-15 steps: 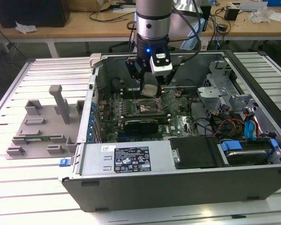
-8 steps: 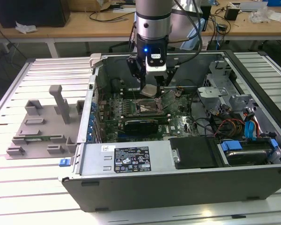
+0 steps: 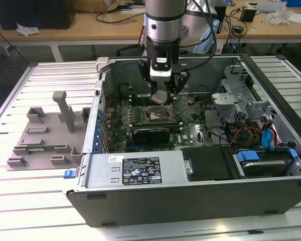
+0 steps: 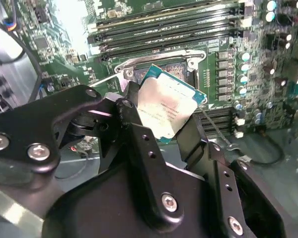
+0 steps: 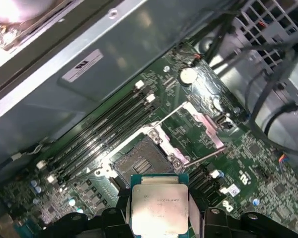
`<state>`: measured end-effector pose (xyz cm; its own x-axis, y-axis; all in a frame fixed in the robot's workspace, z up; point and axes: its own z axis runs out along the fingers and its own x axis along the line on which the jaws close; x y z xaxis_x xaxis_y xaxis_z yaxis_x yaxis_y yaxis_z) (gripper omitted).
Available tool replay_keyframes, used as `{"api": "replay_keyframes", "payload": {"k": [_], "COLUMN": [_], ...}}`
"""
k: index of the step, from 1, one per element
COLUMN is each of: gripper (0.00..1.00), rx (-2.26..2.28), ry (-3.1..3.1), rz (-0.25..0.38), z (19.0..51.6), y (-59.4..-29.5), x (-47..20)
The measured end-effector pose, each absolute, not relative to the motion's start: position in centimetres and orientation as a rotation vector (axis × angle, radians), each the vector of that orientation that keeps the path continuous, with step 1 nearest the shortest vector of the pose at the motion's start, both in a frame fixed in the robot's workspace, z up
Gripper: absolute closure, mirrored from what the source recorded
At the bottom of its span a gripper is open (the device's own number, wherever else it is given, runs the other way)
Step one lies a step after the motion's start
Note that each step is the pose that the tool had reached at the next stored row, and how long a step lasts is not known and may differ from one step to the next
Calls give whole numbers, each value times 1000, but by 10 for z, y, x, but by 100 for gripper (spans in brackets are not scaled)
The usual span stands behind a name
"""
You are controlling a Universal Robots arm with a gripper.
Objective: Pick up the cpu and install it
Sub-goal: 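Place the cpu into insertion slot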
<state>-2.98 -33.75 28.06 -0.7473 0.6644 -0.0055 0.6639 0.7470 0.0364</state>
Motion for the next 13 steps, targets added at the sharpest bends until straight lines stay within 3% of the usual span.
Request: {"api": "replay_keyframes", "payload": {"k": [13], "gripper": [45], "rx": [1500], "ry": [2735], "rz": [46], "z": [281], "y": [-337], "x": [-30]}}
